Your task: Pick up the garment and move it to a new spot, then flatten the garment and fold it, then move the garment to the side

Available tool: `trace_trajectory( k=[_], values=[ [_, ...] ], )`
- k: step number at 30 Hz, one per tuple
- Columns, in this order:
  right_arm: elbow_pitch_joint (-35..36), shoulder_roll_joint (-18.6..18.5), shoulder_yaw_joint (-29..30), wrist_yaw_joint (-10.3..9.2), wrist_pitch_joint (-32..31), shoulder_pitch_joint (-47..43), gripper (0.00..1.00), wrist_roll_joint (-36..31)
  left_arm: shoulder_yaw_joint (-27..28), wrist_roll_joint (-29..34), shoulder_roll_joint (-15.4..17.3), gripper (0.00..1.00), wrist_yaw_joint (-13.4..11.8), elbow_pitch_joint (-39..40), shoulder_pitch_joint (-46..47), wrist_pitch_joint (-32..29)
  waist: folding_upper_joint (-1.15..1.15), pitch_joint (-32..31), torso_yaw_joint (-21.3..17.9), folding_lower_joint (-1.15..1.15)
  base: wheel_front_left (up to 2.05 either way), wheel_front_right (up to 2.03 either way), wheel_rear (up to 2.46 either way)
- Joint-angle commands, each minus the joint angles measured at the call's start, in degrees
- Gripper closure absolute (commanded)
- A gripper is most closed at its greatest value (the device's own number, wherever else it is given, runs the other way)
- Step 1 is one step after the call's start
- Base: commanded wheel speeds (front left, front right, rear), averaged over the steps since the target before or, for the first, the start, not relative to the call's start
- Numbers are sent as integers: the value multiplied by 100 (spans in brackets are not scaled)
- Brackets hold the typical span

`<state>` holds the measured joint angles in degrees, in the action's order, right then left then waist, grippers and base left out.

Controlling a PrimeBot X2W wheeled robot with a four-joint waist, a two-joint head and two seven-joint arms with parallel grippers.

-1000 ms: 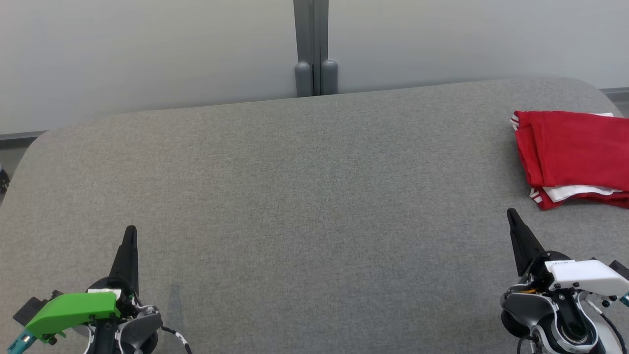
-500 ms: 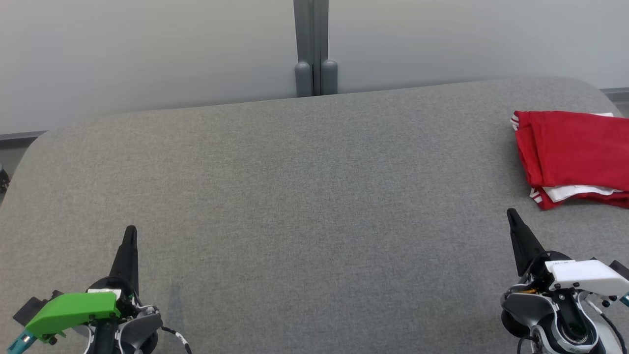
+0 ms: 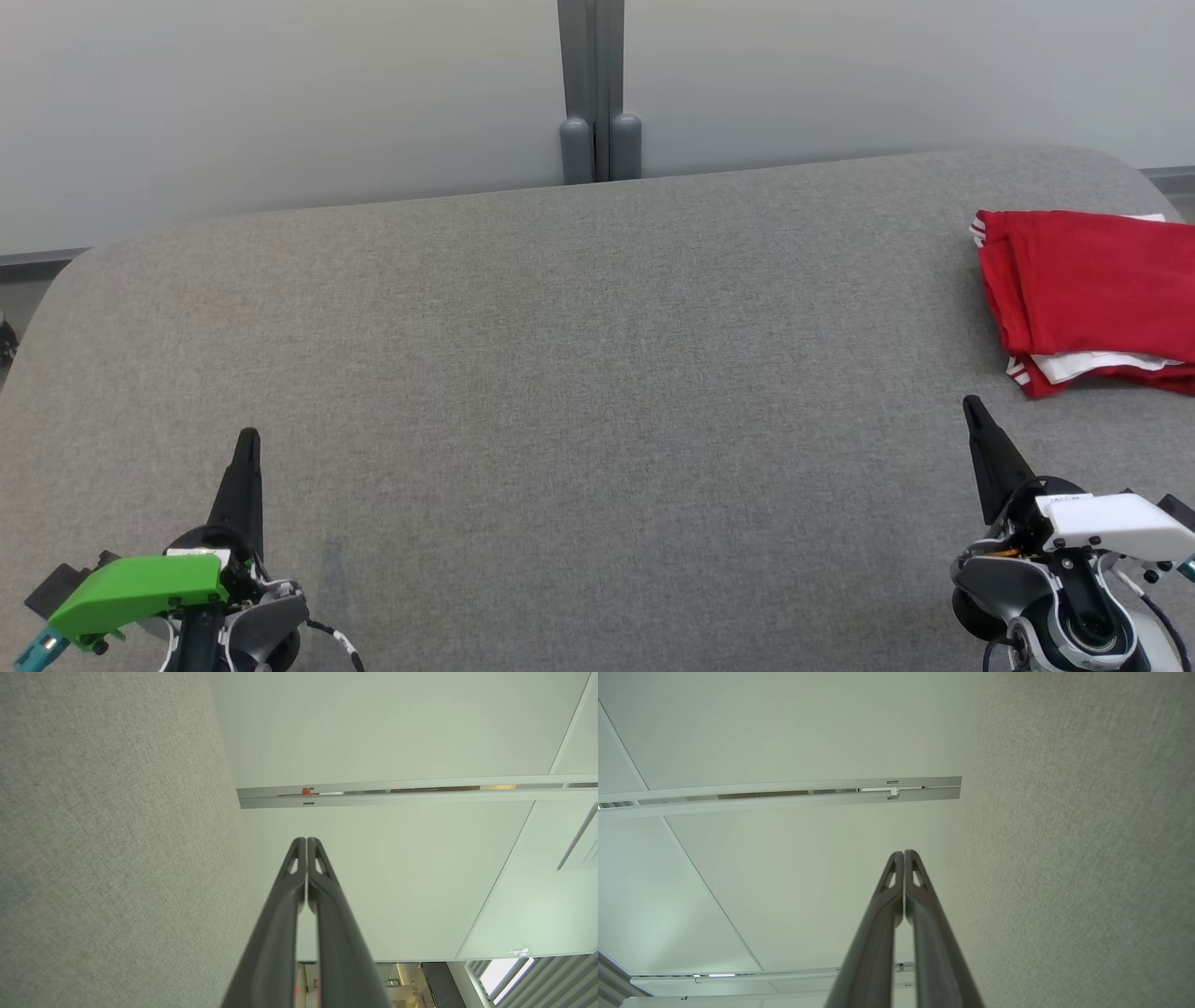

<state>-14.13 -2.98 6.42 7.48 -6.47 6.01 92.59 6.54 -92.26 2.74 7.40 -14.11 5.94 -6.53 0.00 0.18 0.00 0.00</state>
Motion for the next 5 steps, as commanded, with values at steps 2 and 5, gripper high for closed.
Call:
trace_trajectory(
  k=[2, 5],
  values=[
    [25, -5, 12, 2, -15, 34, 100, -16, 13, -29, 25, 100, 32, 12, 62, -20, 0, 0, 0, 0, 0, 0, 0],
    [25, -4, 12, 2, -16, 34, 100, -17, 13, -29, 25, 100, 32, 12, 62, -20, 0, 0, 0, 0, 0, 0, 0]
  ],
)
